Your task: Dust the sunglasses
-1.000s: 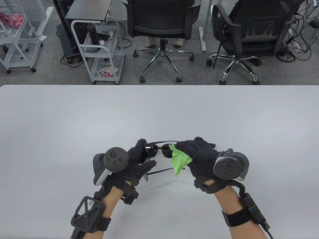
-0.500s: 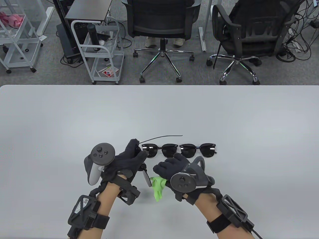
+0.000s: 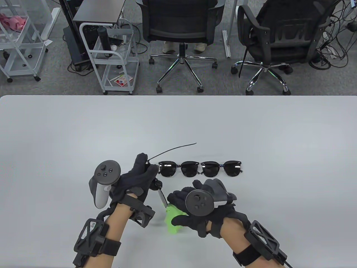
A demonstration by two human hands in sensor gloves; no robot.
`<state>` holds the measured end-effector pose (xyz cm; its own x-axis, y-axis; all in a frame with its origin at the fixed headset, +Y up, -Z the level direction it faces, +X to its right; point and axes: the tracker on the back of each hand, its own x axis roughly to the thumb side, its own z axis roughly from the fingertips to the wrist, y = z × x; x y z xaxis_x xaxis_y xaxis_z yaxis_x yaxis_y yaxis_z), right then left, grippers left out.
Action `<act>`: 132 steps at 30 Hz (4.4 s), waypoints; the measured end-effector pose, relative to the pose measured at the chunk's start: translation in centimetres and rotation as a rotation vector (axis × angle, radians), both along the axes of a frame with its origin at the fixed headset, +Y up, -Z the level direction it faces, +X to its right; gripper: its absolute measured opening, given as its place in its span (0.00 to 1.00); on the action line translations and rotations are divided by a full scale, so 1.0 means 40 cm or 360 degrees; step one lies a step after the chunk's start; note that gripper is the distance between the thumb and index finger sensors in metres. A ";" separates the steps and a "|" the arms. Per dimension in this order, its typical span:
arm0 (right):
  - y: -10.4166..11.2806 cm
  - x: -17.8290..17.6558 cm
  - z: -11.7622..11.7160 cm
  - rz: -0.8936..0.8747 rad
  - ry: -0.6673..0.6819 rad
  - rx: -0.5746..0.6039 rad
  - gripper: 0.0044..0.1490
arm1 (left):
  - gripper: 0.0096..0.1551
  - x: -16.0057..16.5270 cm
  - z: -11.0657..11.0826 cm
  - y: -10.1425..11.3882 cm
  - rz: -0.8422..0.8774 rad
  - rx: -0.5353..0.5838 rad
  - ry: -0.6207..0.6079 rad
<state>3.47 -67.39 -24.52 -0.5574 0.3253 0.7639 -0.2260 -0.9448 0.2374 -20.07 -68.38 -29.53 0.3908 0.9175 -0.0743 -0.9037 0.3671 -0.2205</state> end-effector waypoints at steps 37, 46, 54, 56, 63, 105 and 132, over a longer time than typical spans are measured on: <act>0.019 0.082 -0.074 0.0659 -0.0372 0.0809 0.27 | 0.61 0.033 -0.017 -0.040 -0.0028 -0.0233 -0.0185; 0.033 -0.009 -0.006 0.0409 -0.0160 0.0918 0.27 | 0.60 0.094 0.001 -0.057 0.0069 -0.0279 -0.0346; 0.030 -0.006 -0.018 0.0369 -0.0201 0.0874 0.27 | 0.60 0.094 0.004 -0.041 -0.0001 -0.0223 -0.0279; 0.028 0.015 -0.034 0.0469 -0.0241 0.0891 0.27 | 0.60 0.081 -0.001 -0.041 -0.0031 -0.0213 -0.0244; -0.008 0.104 -0.088 0.0564 -0.0400 0.0697 0.27 | 0.60 0.022 -0.012 -0.045 -0.0064 -0.0229 -0.0170; -0.002 0.113 -0.076 -0.0187 -0.0538 0.0112 0.38 | 0.61 0.034 -0.004 -0.041 -0.0035 -0.0101 -0.0167; 0.069 0.181 -0.069 -0.0418 -0.0882 0.0561 0.51 | 0.58 0.130 0.025 -0.018 -0.0742 0.0252 -0.0411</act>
<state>10.71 -64.61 -27.29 -0.8317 0.2881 0.4747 -0.4562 -0.8418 -0.2884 -14.86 -69.09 -28.53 0.7453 0.6352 0.2025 -0.5616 0.7619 -0.3227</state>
